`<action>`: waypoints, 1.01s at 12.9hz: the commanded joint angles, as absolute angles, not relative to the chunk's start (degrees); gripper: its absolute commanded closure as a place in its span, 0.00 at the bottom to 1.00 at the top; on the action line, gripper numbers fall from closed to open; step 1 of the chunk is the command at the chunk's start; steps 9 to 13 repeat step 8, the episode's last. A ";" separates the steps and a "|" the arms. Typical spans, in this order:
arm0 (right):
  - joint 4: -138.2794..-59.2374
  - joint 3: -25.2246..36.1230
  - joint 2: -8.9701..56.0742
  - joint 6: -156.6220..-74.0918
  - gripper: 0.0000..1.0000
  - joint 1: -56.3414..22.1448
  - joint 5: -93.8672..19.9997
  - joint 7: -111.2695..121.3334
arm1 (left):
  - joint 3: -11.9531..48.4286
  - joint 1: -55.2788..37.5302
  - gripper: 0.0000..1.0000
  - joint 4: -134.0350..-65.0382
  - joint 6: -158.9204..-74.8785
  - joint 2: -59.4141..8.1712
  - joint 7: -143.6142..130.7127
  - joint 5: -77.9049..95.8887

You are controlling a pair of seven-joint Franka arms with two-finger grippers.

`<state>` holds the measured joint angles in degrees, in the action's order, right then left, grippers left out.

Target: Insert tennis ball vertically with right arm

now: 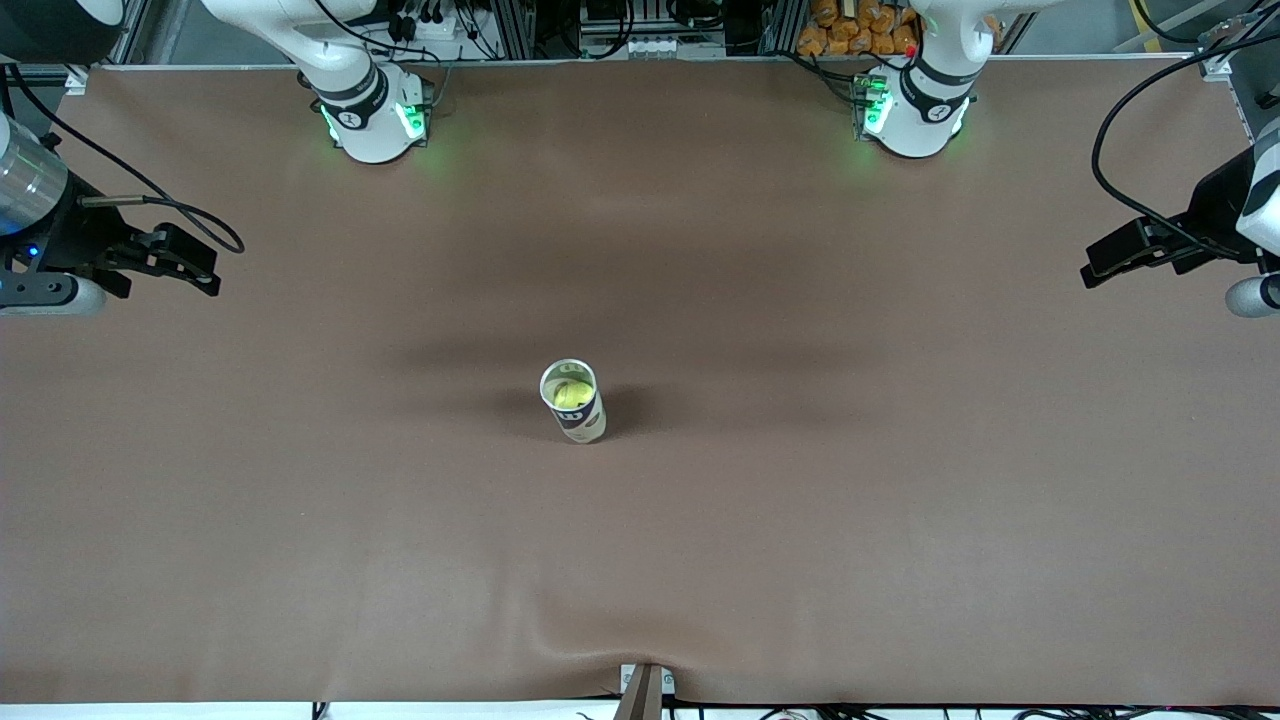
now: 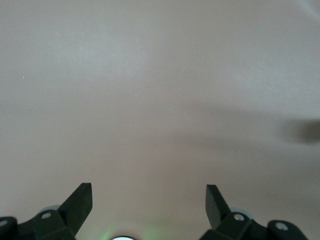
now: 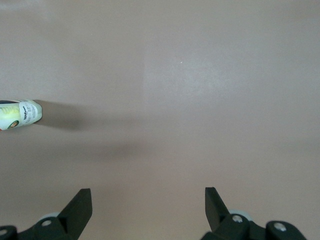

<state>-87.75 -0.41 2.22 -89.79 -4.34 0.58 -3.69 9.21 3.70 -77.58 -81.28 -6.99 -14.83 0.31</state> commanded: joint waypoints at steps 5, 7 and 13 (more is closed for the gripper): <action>-87.98 -0.35 1.93 -89.91 0.00 -4.57 1.05 -3.34 | 9.32 3.69 0.00 -77.87 -80.60 -7.29 -12.41 0.70; -87.98 -0.35 1.93 -89.91 0.00 -4.75 1.05 -3.51 | 9.75 3.52 0.00 -77.87 -80.68 -7.29 -11.52 0.70; -87.98 -0.35 1.93 -89.91 0.00 -4.75 1.05 -3.52 | 9.76 3.43 0.00 -77.17 -80.77 -7.29 -10.90 0.70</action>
